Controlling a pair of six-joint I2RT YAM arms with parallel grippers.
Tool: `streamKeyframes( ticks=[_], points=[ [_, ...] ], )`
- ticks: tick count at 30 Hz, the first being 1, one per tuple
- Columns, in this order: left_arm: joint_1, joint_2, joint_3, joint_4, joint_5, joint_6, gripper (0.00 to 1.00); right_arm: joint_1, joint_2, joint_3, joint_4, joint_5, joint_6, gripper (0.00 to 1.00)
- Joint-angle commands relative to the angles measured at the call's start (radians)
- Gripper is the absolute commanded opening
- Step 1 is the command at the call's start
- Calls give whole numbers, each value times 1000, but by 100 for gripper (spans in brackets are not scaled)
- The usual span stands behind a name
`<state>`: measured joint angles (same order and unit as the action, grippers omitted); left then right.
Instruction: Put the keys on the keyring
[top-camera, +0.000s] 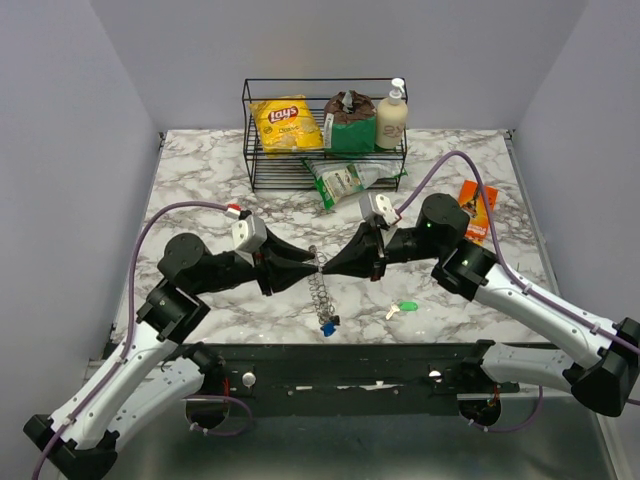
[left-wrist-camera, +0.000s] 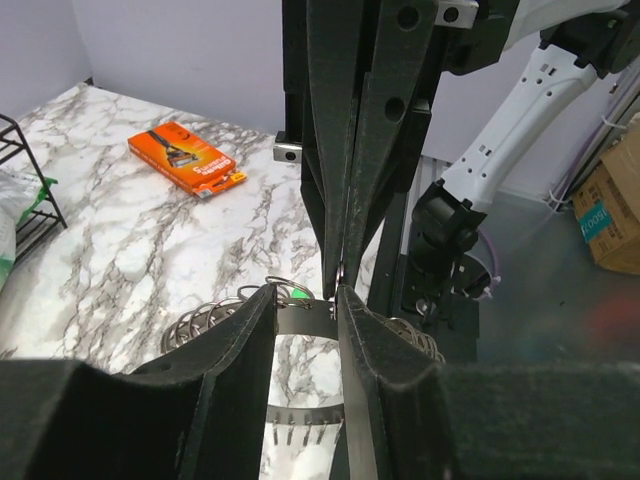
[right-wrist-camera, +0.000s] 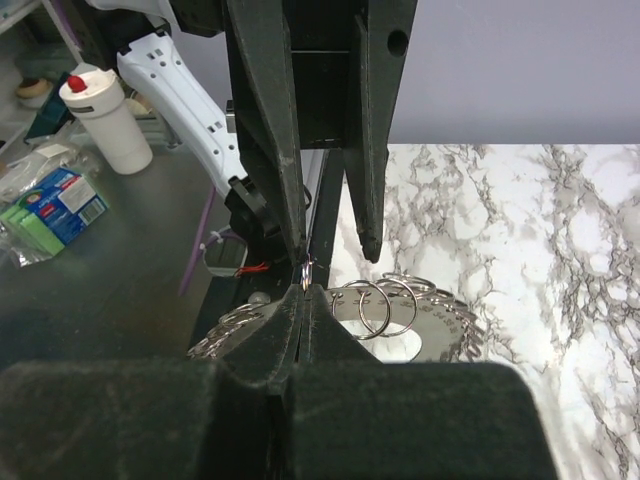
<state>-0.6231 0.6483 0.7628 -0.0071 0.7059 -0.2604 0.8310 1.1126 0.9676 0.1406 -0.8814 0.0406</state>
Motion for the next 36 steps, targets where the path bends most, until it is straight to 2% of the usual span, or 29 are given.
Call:
streamKeyframes(
  ticks=[1, 5, 12, 20, 24, 31, 34, 36],
  points=[
    [-1, 10, 18, 10, 56, -10, 40, -1, -22, 0, 34, -10, -2, 1],
    [-1, 14, 13, 24, 87, -19, 41, -1, -16, 2, 33, -19, -1, 1],
    [-1, -26, 13, 22, 32, -4, 43, -1, -16, 5, 30, -19, -4, 1],
    [0, 20, 20, 9, 56, 4, 39, -1, -17, 11, 30, -21, -5, 1],
    [-1, 25, 26, 9, 53, 12, 30, -1, -16, 11, 30, -21, -5, 1],
    [-1, 40, 38, -30, 63, 26, 21, -1, -17, 14, 30, -19, -8, 1],
    [-1, 42, 38, -33, 64, 24, 21, -1, -16, 16, 28, -18, -8, 1],
    [-1, 42, 41, -47, 63, 32, 24, -3, -14, 20, 25, -14, -8, 1]
  ],
)
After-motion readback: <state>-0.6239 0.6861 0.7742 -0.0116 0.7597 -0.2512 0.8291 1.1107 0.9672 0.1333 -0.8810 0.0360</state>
